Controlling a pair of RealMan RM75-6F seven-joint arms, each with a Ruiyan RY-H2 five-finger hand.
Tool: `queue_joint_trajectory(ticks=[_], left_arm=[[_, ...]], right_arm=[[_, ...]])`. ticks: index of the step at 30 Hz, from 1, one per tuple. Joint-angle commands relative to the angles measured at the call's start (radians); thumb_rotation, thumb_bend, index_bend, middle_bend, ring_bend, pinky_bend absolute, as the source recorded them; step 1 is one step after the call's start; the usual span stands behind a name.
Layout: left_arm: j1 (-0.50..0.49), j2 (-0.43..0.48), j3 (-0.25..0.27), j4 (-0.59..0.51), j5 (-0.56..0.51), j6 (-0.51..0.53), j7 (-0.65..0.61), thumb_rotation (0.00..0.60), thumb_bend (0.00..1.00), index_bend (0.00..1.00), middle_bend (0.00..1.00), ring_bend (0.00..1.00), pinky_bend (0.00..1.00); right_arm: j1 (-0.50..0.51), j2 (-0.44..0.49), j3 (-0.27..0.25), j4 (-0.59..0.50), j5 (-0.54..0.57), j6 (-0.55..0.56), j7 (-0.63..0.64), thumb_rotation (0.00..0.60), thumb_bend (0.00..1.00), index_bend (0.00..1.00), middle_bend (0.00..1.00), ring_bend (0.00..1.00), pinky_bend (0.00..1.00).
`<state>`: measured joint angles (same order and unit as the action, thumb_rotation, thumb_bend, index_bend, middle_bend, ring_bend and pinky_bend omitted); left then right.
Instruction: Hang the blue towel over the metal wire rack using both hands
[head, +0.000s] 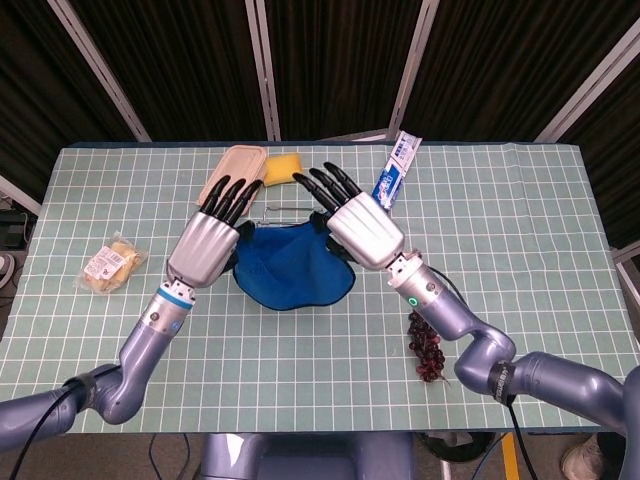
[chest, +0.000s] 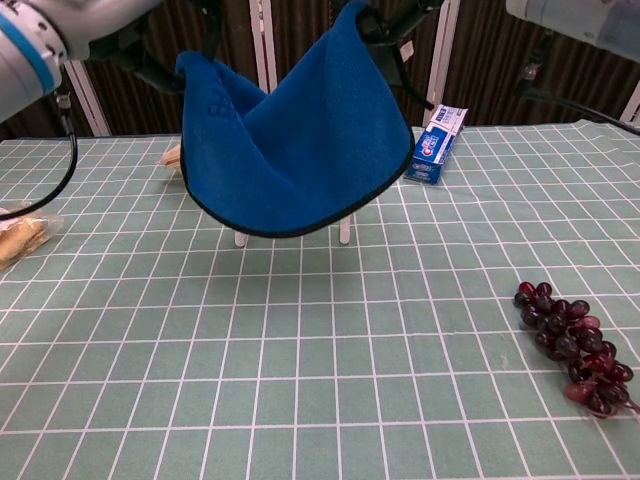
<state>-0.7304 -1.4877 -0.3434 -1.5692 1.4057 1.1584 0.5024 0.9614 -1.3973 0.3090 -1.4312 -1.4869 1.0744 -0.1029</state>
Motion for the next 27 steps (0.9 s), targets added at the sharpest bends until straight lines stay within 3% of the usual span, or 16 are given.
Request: queue_joint_trajectory(ticks=[1,7,16,27], left_arm=[[-0.052,-0.004,-0.056,0.038,-0.059,-0.029,0.02,0.6,0.46,0.8,0.0,0.0,0.0],[-0.111,-0.018,-0.101,0.107,-0.125,-0.054,0.03,0.6,0.46,0.8,0.0,0.0,0.0],[-0.154,-0.017,-0.095,0.194,-0.144,-0.068,0.002,0.6,0.46,0.8,0.0,0.0,0.0],[-0.151,-0.077,-0.014,0.342,-0.195,-0.11,-0.077,0.6,0.46,0.8,0.0,0.0,0.0]], right_arm=[[0.029,-0.004,0.025,0.048,0.035,-0.034,0.013,0.6,0.46,0.66,0.01,0.0,0.0],[0.062,-0.029,0.044,0.146,0.067,-0.07,0.071,0.6,0.46,0.66,0.01,0.0,0.0],[0.09,-0.084,0.033,0.28,0.069,-0.087,0.169,0.6,0.46,0.66,0.02,0.0,0.0],[0.092,-0.227,-0.036,0.483,0.064,-0.108,0.278,0.6,0.46,0.66,0.02,0.0,0.0]])
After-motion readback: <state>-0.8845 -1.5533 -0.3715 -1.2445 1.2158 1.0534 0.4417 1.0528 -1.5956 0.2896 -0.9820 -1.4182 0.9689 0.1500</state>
